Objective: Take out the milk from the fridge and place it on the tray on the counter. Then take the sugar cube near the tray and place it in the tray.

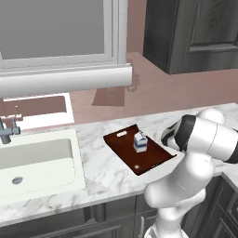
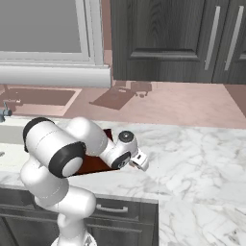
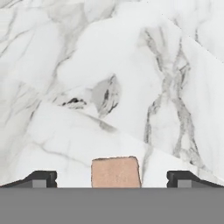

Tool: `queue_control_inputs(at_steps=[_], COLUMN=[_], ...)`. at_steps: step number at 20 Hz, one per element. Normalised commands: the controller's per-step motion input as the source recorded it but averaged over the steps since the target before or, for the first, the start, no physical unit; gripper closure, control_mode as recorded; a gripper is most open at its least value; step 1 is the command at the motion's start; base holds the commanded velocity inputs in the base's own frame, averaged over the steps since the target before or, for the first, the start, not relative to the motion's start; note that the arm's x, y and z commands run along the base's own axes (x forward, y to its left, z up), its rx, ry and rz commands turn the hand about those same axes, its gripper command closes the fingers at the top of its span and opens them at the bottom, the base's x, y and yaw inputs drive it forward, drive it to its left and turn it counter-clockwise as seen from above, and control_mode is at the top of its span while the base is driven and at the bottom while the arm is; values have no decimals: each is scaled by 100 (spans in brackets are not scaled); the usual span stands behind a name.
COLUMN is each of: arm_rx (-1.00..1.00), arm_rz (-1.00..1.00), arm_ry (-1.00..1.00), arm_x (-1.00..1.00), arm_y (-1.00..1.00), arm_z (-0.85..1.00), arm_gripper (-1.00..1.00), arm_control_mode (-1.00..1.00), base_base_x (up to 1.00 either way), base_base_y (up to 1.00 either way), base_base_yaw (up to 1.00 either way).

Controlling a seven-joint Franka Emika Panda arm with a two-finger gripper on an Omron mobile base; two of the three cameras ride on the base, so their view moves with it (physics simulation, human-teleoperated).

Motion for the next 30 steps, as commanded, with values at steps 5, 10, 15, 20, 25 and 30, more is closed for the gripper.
queue_control_inputs(at_steps=[5,10,15,20,25,30], arm_rx=[0,0,0,0,0,0], arm_rz=[0,0,0,0,-2,1], arm_ry=[-2,0,-5,-8,0,19], arm_x=[0,0,0,-3,-30,-27], arm_y=[0,0,0,0,4,3], arm_z=[-8,-14,-12,-7,71,88], arm_gripper=[100,100,100,100,100,100], arm_control_mode=[-100,-100,-100,-100,-100,-100], base_base_x=[0,0,0,0,0,0], base_base_y=[0,0,0,0,0,0], base_base_yaw=[0,0,0,0,0,0])
